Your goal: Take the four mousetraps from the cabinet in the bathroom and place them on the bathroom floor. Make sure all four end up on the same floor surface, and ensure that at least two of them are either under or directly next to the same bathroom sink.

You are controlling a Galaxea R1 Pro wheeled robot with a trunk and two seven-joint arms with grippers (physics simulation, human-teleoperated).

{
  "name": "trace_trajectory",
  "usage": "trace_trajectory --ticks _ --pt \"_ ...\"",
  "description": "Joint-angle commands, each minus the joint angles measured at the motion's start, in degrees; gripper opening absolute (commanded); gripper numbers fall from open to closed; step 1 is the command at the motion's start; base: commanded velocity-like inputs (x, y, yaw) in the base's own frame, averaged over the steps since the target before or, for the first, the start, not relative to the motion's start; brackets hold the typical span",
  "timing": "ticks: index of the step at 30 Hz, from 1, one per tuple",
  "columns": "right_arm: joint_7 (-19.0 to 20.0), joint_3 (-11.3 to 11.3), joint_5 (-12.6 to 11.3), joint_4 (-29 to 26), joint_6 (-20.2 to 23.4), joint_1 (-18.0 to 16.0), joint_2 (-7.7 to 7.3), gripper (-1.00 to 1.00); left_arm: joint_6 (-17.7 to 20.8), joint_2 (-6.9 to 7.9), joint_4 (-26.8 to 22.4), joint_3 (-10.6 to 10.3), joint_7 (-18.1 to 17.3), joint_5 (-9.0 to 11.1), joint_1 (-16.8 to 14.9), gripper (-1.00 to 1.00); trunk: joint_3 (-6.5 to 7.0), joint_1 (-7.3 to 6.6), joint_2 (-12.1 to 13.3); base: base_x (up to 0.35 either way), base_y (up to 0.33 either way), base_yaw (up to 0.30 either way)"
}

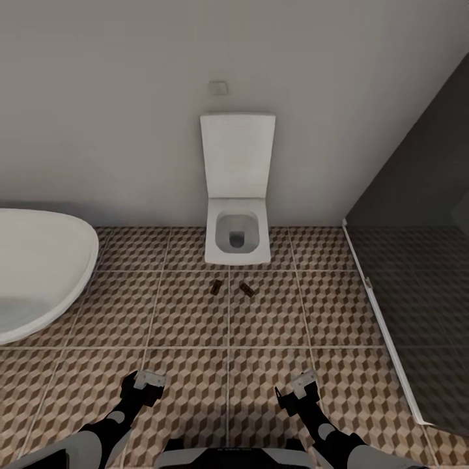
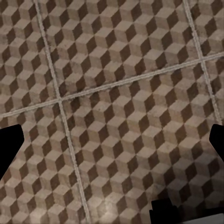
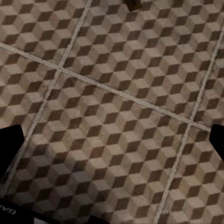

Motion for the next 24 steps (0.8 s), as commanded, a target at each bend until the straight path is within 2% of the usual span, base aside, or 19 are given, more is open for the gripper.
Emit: trace_trajectory --ticks 1,24 --pt "-0.6 0.2 0.6 0.1 -0.1 0.0 0.02 1.00 -0.2 -0.02 0.1 -0.4 0.1 0.1 0.0 1.00 0.15 -0.21 0.4 0.000 0.000 0.000" --pt "-0.6 0.2 0.6 0.1 -0.1 0.0 0.02 1.00 -0.2 -0.10 0.1 -0.4 0.1 0.1 0.0 1.00 4.27 -5.26 9.6 0.000 0.000 0.000"
